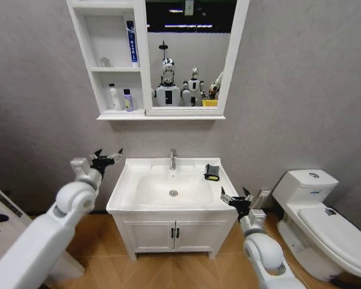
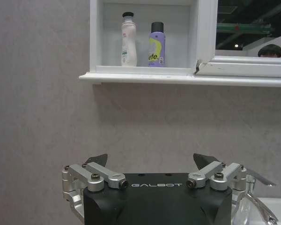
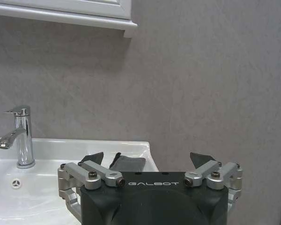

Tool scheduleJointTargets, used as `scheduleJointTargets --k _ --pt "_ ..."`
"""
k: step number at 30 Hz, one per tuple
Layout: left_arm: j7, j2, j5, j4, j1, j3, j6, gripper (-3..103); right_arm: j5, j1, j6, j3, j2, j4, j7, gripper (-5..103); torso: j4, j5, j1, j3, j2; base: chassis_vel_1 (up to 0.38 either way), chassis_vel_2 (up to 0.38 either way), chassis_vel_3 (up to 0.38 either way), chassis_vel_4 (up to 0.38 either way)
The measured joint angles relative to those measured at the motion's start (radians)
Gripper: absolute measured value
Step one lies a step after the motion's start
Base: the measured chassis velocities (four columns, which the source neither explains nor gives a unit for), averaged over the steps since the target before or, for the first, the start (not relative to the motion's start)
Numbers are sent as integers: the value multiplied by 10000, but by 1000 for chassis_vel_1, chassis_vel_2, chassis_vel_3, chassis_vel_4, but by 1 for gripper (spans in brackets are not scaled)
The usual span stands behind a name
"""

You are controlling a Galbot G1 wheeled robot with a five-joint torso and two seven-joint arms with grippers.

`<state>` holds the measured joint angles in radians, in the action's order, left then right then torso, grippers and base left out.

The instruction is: Move facial cleanser and shampoo from washbasin to cabinet, then wipe washbasin with towel.

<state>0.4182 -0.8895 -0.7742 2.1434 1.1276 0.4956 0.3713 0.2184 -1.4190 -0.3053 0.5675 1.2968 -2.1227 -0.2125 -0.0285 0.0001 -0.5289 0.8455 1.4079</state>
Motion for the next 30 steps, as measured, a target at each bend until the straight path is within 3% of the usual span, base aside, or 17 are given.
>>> scheduleJointTargets --k 1,3,4,7,10,18,21,30 --pt "0 0 0 0 0 0 0 100 0 0 0 0 0 0 0 100 0 0 0 0 0 0 0 0 0" --pt "-106 -583 446 933 1460 689 195 100 -2 83 -82 -77 -6 -29 -34 100 16 4 1 0 0 0 0 0 0" --pt "-106 -583 446 933 1460 689 195 100 -2 83 -82 -77 -6 -29 -34 100 16 4 1 0 0 0 0 0 0" --pt "-691 -1436 1808 2019 3575 1758 98 100 -7 161 -94 -104 -84 20 -38 100 11 2 2 -1 0 0 0 0 0" --pt "-839 -1771 2299 2561 4338 2162 91 100 3 221 -95 -104 -146 100 -35 100 10 3 1 0 1 0 0 0 0" --pt "-908 -2624 3193 3152 5194 2690 123 100 85 253 -84 -37 -192 197 -15 100 5 3 -1 0 0 0 0 0 0" --pt "-1425 -2945 3626 2855 5396 3244 -157 100 190 247 -47 34 -263 201 -4 100 8 0 -1 1 0 0 0 0 0" --pt "-1110 -3060 3269 3159 5707 3729 380 100 299 334 -22 52 -398 327 11 100 8 3 -1 1 -2 0 0 0 0"
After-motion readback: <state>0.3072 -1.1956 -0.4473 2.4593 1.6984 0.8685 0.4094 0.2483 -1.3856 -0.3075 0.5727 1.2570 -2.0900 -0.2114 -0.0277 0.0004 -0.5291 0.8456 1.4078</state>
